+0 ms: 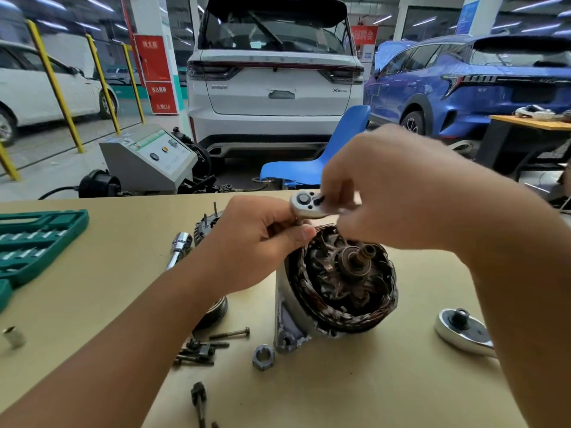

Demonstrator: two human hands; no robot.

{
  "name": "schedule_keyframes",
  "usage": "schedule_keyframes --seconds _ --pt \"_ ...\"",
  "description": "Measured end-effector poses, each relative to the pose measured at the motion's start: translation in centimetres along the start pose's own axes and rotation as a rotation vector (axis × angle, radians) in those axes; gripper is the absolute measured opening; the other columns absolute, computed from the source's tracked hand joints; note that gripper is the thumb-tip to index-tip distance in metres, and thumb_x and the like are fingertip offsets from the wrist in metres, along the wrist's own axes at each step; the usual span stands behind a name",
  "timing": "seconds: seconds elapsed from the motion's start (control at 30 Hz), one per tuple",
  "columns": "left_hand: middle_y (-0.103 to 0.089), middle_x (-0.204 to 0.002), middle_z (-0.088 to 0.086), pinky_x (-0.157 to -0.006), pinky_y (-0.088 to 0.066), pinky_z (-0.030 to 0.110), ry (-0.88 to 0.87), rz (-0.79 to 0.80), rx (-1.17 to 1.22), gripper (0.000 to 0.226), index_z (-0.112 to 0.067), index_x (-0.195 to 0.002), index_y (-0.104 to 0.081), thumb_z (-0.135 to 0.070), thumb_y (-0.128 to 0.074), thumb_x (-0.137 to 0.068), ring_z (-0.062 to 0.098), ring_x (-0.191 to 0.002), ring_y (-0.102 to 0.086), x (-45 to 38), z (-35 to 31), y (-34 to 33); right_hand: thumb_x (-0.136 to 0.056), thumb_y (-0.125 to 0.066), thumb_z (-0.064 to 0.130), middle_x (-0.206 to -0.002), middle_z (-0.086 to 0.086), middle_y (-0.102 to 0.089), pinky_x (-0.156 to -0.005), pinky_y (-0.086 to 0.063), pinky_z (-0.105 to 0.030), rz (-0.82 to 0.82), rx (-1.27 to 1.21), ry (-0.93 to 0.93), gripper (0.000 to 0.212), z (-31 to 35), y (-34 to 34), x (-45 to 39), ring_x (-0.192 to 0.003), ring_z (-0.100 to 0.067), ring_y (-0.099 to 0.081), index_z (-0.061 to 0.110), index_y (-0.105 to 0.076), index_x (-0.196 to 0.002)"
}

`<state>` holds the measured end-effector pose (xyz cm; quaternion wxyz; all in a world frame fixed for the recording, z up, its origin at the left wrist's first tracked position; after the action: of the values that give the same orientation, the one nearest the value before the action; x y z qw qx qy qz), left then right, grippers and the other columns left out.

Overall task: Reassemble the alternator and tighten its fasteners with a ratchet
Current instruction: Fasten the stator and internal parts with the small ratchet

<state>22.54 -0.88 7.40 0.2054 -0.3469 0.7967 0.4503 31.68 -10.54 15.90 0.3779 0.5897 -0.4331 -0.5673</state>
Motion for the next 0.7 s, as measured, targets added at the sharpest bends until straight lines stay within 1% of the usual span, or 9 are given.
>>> schedule_keyframes --seconds 0.07,0.17,0.23,0.3,0.37,0.47,0.57,0.63,0.7 --pt "-0.068 -0.074 0.009 -0.063 -0.050 0.049 -0.001 0.001 -0.028 0.024 -0.006 -0.090 -0.077 -0.028 -0.067 -0.092 0.032 -0.068 -0.061 0.1 0.3 0.0 -0.077 -0.069 0.029 -0.079 0.009 -0.063 -0.072 -0.047 -0.036 -0.118 0.085 0.011 0.007 -0.1 0.8 0.0 -0.078 -0.021 -0.060 0.031 -0.070 -0.084" --pt "-0.073 -0.081 0.011 -0.067 -0.051 0.051 -0.010 0.010 -0.005 0.026 -0.007 -0.101 -0.079 -0.028 -0.066 -0.094 0.035 -0.074 -0.065 0.0 0.1 -0.3 -0.069 -0.073 0.041 -0.052 0.007 -0.053 -0.051 -0.042 -0.027 0.102 0.099 0.047 0.022 0.4 -0.7 0.3 -0.055 -0.014 -0.053 0.022 -0.065 -0.062" --pt "-0.074 -0.084 0.013 -0.069 -0.052 0.053 -0.002 0.016 0.018 0.025 -0.007 -0.103 -0.079 -0.027 -0.066 -0.094 0.038 -0.077 -0.066 0.0 0.0 -0.6 -0.065 -0.073 0.040 -0.050 0.007 -0.052 -0.049 -0.042 -0.026 0.178 0.023 0.007 0.021 0.1 -1.0 0.4 -0.054 -0.010 -0.051 0.024 -0.063 -0.057" --pt "-0.071 -0.082 0.014 -0.069 -0.051 0.052 0.001 0.015 0.034 0.026 -0.002 -0.098 -0.077 -0.026 -0.066 -0.094 0.037 -0.076 -0.064 0.1 0.2 -0.4 -0.072 -0.071 0.029 -0.066 0.014 -0.057 -0.065 -0.046 -0.033 0.022 0.018 -0.001 0.006 -0.4 -0.1 0.0 -0.072 -0.013 -0.055 0.033 -0.068 -0.069" --pt "-0.067 -0.075 0.012 -0.066 -0.049 0.050 -0.007 0.011 -0.003 0.030 0.001 -0.088 -0.074 -0.028 -0.066 -0.093 0.034 -0.071 -0.061 0.1 0.2 -0.2 -0.078 -0.069 0.028 -0.081 0.013 -0.061 -0.075 -0.042 -0.040 -0.122 0.104 0.025 0.010 -0.3 0.7 -0.1 -0.085 -0.021 -0.054 0.036 -0.070 -0.084" --pt "-0.066 -0.071 0.010 -0.064 -0.048 0.046 -0.002 0.014 -0.073 0.035 0.000 -0.085 -0.073 -0.033 -0.064 -0.093 0.029 -0.068 -0.059 0.1 0.1 -0.5 -0.077 -0.070 0.033 -0.061 0.006 -0.056 -0.059 -0.044 -0.032 -0.011 0.061 0.079 0.017 0.1 -0.2 -0.2 -0.066 -0.017 -0.055 0.023 -0.065 -0.065" --pt "-0.056 -0.059 -0.009 -0.054 -0.041 0.029 -0.005 -0.017 -0.102 0.024 -0.025 -0.069 -0.066 -0.030 -0.067 -0.093 0.009 -0.057 -0.051 0.2 -0.1 -0.2 -0.073 -0.074 0.044 -0.054 0.003 -0.055 -0.052 -0.043 -0.031 0.089 -0.025 0.057 0.031 -1.0 -0.7 -0.2 -0.058 -0.011 -0.053 0.018 -0.065 -0.058" --pt "-0.068 -0.072 -0.014 -0.063 -0.048 0.021 0.044 0.018 -0.012 0.007 -0.031 -0.087 -0.074 -0.027 -0.071 -0.092 0.007 -0.068 -0.064 0.4 0.7 0.3 -0.074 -0.074 0.043 -0.066 0.009 -0.061 -0.056 -0.045 -0.031 0.060 -0.121 0.036 0.023 -1.7 0.0 -0.4 -0.067 -0.006 -0.055 0.022 -0.070 -0.067" --pt "-0.076 -0.090 -0.008 -0.073 -0.057 0.030 0.127 0.059 0.050 0.015 -0.023 -0.106 -0.077 -0.021 -0.077 -0.091 0.014 -0.082 -0.072 0.7 2.1 0.8 -0.076 -0.076 0.042 -0.066 0.009 -0.059 -0.057 -0.040 -0.029 0.014 -0.191 0.008 0.017 -2.3 0.4 -0.6 -0.065 -0.004 -0.055 0.026 -0.069 -0.073"
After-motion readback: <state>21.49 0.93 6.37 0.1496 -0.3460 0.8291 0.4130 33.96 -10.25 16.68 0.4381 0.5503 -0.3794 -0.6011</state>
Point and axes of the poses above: each hand's wrist, its own x-axis away from the middle knuckle, its own y-axis out of the back of the hand, z = x × y, the point moved 7 cm from there along -x, towards the middle knuckle
